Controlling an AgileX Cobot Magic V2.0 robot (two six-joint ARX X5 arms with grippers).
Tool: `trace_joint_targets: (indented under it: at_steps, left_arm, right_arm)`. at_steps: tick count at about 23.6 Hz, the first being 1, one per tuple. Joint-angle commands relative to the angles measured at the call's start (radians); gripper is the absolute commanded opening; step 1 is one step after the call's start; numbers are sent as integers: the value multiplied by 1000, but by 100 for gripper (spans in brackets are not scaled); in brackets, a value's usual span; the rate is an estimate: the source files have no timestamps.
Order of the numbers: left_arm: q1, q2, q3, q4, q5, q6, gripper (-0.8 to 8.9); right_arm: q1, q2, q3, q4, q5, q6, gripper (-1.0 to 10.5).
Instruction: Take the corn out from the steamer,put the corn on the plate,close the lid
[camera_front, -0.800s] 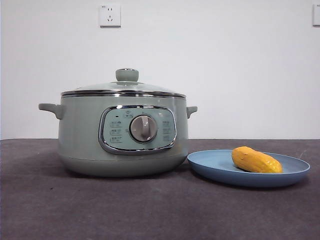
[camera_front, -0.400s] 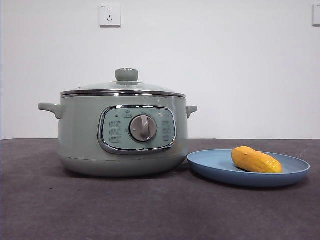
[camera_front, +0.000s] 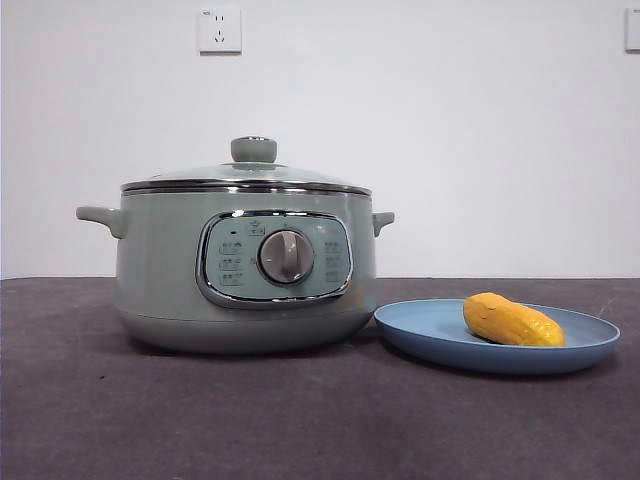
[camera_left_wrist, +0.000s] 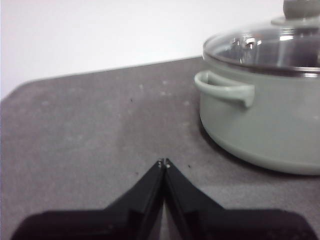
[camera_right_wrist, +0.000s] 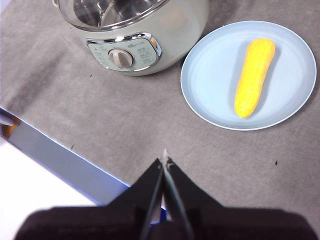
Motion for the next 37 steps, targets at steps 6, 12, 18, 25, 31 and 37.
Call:
trace_joint_targets:
  at_steps: [6,12,18,25,31,37]
  left_arm:
    - [3,-39,-13,-68,0,-36,-4]
    - [3,-38,-13,-64,-1,-35,-4]
    - [3,-38,-13,-64,-1,-35,-4]
    - [3,-38,-13,-64,-1,-35,-4]
    - [3,-38,-13,-64,-1,-35,-4]
    - [3,-38,-13,-64,-1,-35,-4]
  right_arm:
    - [2,-1,-6,3,3,-5,1]
    - [2,-1,-6,3,3,-5,1]
    - [2,-1,-6,3,3,-5,1]
    - [2,-1,-6,3,4,-8,1]
    - [0,-17,-6,21,289,-27,1]
    - [-35,-124,-6,21,397,-27,1]
